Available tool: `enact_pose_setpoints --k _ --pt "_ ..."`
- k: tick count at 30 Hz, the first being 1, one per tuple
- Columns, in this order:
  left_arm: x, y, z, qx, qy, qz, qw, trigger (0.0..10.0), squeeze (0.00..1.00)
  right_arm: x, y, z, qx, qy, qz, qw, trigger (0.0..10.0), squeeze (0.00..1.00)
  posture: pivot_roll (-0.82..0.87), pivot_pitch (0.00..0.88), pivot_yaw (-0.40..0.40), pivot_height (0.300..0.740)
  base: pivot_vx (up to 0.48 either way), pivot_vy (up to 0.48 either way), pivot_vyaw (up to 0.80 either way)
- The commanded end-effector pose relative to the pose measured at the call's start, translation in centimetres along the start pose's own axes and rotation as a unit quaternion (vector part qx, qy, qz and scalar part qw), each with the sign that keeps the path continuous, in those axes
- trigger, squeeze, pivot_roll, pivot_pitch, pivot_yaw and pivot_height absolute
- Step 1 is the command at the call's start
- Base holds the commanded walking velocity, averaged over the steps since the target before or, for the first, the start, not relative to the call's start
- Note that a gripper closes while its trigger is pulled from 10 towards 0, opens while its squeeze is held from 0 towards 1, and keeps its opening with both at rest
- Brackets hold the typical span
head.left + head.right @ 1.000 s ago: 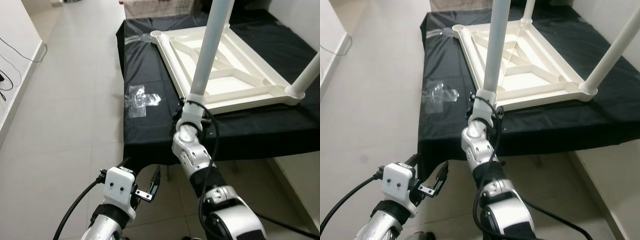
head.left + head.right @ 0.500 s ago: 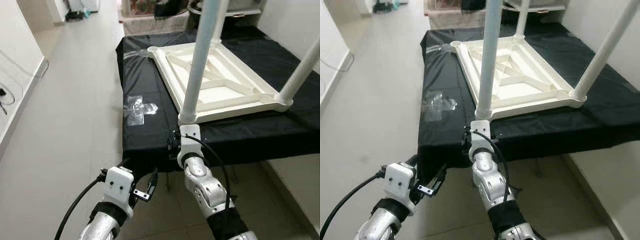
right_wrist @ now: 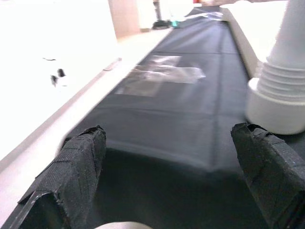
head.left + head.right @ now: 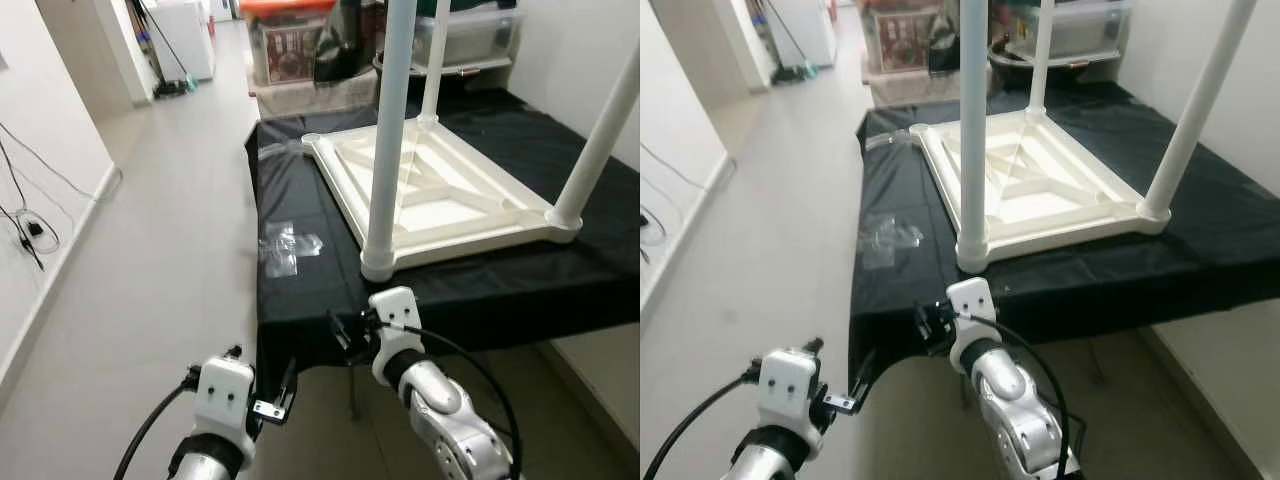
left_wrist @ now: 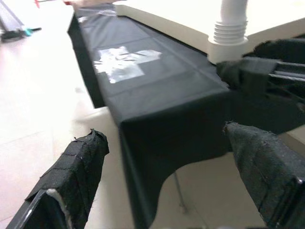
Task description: Building children table
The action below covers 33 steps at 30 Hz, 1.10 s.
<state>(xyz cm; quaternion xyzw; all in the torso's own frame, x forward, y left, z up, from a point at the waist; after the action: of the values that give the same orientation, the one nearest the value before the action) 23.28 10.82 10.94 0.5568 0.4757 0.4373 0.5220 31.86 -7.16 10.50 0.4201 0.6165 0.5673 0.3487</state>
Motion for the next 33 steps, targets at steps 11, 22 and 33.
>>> enact_pose_setpoints --k 11,22,33 --pt "1.5 -1.2 1.1 0.016 0.047 -0.009 0.999 10.0 0.00 -0.3 -0.8 0.7 0.007 0.013 0.014 1.000 10.0 0.00 -0.02 0.000 0.039 0.740 0.000 0.000 0.00" --pt "1.9 -1.7 1.7 0.023 0.058 -0.010 0.998 10.0 0.00 -0.5 -1.0 1.2 0.011 0.017 0.021 1.000 10.0 0.00 -0.01 0.000 0.036 0.740 0.000 0.000 0.00" --pt "2.2 -2.4 1.7 0.038 0.064 -0.020 0.997 10.0 0.00 -0.4 -1.2 1.4 0.013 0.019 0.026 0.999 10.0 0.00 0.01 0.000 0.033 0.740 0.000 -0.187 0.00"
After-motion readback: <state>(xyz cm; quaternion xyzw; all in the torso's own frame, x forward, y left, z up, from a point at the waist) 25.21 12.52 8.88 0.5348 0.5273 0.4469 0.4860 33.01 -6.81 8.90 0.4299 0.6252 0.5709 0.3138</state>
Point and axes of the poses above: a point about 5 cm out from each wrist's last joint towards the gripper, its own z axis pointing out of the wrist towards the gripper, its own y axis along the axis of the wrist's last joint, x = y × z, the point moved 5 cm from there along z, pointing out of the wrist towards the gripper, and after that the axes turned 2 degrees about z, right-handed, at the moved point
